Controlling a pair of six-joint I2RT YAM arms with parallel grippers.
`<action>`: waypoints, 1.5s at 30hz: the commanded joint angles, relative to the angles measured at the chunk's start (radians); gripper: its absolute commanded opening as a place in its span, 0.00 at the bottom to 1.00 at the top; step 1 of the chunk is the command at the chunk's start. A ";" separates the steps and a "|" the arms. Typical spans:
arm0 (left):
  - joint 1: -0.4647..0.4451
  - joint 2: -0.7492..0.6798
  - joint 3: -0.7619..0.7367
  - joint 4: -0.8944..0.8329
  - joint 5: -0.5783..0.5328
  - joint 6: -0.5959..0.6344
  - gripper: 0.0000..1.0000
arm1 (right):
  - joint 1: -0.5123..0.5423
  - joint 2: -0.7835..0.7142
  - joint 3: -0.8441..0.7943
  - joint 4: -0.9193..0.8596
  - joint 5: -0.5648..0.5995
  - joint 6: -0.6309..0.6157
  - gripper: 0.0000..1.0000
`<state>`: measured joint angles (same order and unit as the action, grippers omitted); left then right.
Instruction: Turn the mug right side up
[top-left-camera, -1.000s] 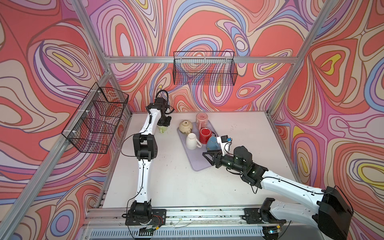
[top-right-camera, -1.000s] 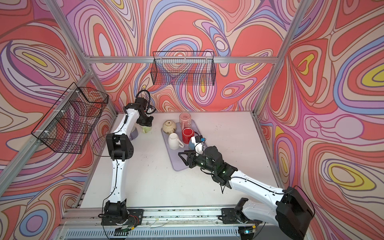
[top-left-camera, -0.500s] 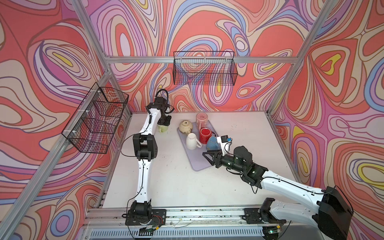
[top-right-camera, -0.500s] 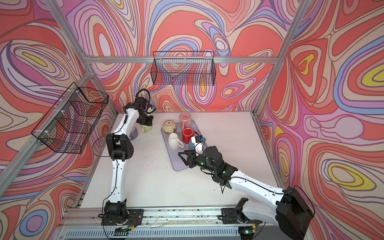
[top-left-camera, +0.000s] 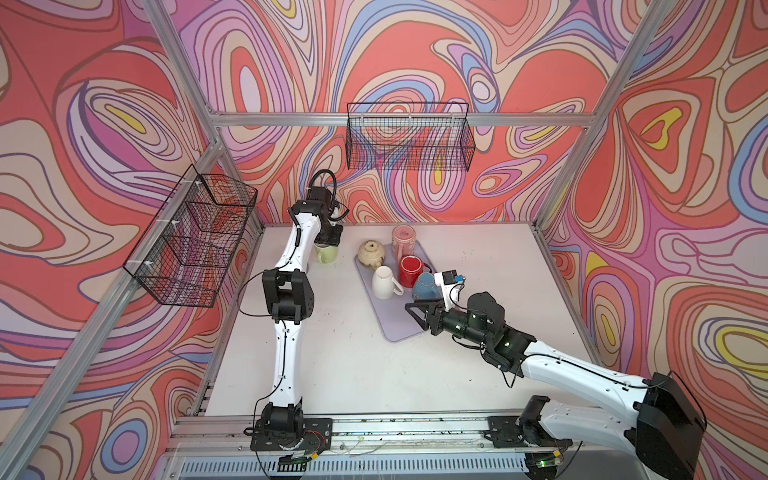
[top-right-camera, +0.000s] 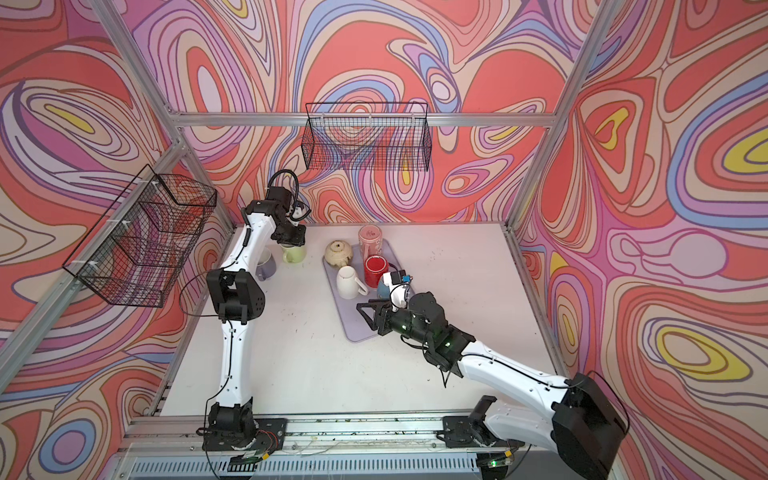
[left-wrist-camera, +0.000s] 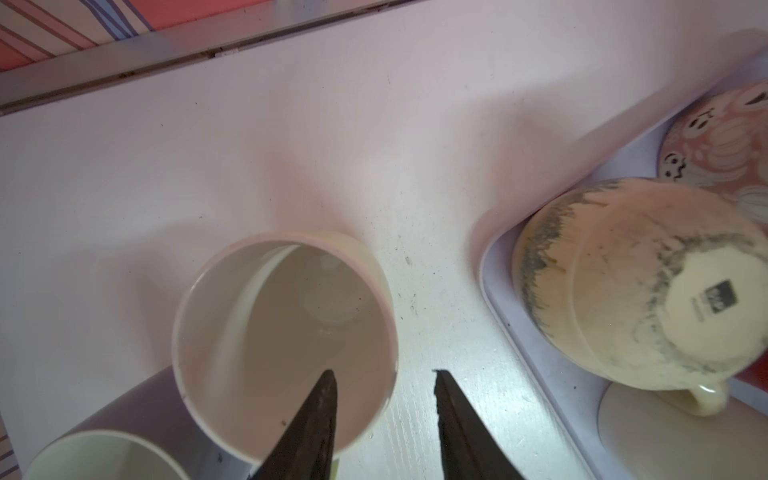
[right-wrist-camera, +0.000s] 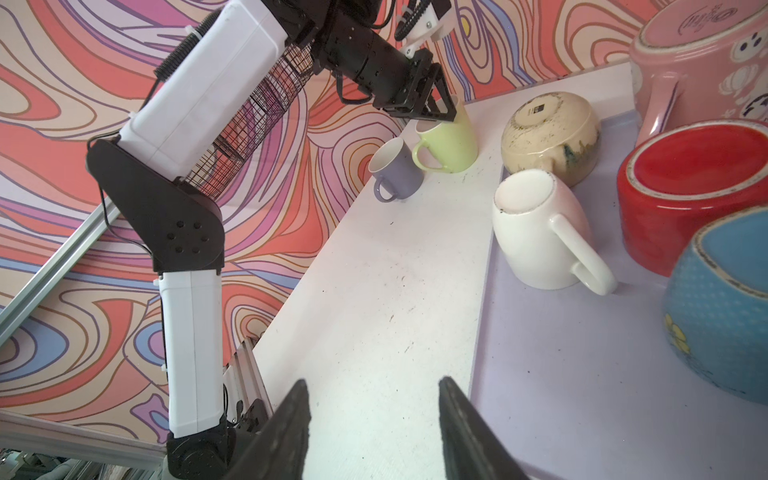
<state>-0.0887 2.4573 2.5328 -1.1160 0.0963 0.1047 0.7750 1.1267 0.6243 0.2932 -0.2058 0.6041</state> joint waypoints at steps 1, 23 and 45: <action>-0.017 -0.091 0.032 -0.022 -0.001 0.015 0.43 | 0.007 -0.023 0.010 -0.060 0.055 -0.013 0.51; -0.214 -0.911 -0.777 0.308 0.038 -0.087 0.37 | -0.366 0.163 0.272 -0.524 0.132 -0.061 0.26; -0.453 -1.348 -1.463 0.716 0.021 -0.120 0.35 | -0.404 0.520 0.314 -0.441 0.148 -0.146 0.11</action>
<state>-0.5419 1.1011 1.0660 -0.4297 0.1123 0.0006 0.3672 1.6218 0.9600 -0.1902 -0.0505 0.4622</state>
